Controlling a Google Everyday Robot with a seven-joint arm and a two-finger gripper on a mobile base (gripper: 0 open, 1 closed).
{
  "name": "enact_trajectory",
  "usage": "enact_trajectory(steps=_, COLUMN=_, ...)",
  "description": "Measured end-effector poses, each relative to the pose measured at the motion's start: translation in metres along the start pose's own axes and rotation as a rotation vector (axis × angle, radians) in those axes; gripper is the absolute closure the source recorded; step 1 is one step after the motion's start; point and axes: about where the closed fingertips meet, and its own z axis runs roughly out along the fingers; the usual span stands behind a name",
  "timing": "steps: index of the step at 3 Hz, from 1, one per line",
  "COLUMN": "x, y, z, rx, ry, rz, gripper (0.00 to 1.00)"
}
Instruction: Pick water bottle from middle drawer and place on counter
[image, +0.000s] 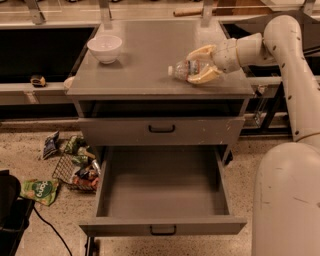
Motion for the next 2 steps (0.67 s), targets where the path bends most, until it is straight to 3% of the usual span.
enact_trajectory(steps=1, x=0.007, y=-0.0056, z=-0.0053, rx=0.005, ry=0.013, rz=0.01, gripper=0.0)
enact_trajectory(steps=2, x=0.0102, y=-0.0124, z=-0.014, rx=0.02, ry=0.034, rz=0.007, gripper=0.0)
